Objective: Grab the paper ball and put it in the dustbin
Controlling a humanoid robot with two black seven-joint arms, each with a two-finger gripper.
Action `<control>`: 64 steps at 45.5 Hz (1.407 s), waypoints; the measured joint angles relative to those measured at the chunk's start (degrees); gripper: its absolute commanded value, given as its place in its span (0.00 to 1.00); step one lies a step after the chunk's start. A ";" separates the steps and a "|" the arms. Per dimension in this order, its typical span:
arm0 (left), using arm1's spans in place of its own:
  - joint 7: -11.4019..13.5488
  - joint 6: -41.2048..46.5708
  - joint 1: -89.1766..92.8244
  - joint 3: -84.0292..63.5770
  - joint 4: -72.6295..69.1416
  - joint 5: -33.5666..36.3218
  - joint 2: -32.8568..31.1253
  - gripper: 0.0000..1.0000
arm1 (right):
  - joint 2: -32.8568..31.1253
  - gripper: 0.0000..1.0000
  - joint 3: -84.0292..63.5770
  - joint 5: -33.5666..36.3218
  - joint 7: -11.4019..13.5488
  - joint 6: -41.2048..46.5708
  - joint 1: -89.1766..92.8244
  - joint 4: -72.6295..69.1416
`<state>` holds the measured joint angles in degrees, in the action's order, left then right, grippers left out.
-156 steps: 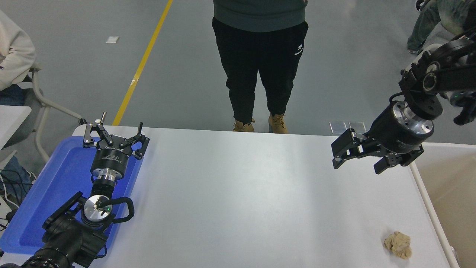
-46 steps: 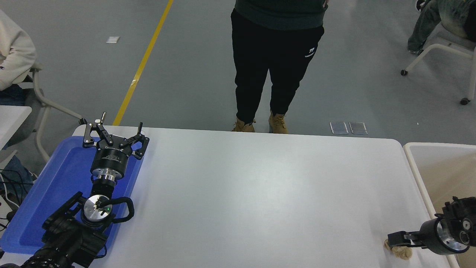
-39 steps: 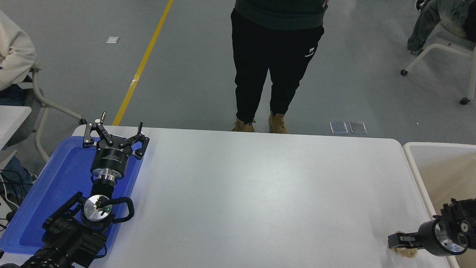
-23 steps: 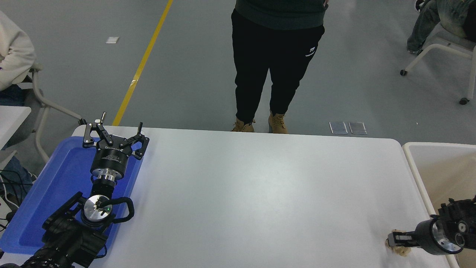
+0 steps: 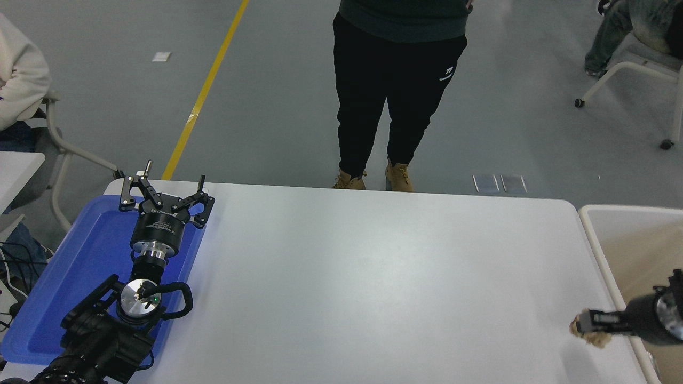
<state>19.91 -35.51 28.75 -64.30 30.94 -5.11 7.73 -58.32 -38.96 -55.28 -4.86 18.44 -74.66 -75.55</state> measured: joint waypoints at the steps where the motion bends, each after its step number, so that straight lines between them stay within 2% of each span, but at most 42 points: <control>1: -0.01 0.00 0.00 0.01 0.00 -0.01 0.00 1.00 | -0.65 0.00 -0.59 -0.19 0.01 0.84 -1.50 -0.49; 15: -0.04 -0.09 -0.01 0.04 -0.01 0.06 0.00 1.00 | -4.05 0.00 -11.70 -2.03 0.25 7.08 -18.12 -3.45; 37: -0.05 -0.10 -0.01 0.05 -0.01 0.10 0.00 1.00 | -2.90 0.00 -29.19 -2.60 0.23 13.07 -40.79 -6.45; 54: -0.05 -0.10 -0.01 0.05 -0.01 0.06 0.00 1.00 | -2.58 0.00 -32.08 -5.12 0.31 16.02 -46.54 -6.58; 64: -0.01 0.00 -0.01 0.05 0.00 -0.05 0.00 1.00 | -3.61 0.00 -30.40 -8.32 0.18 16.23 -44.24 1.40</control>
<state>19.91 -35.51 28.74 -64.25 30.94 -5.15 7.73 -61.93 -69.36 -63.60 -4.68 34.68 -118.90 -74.15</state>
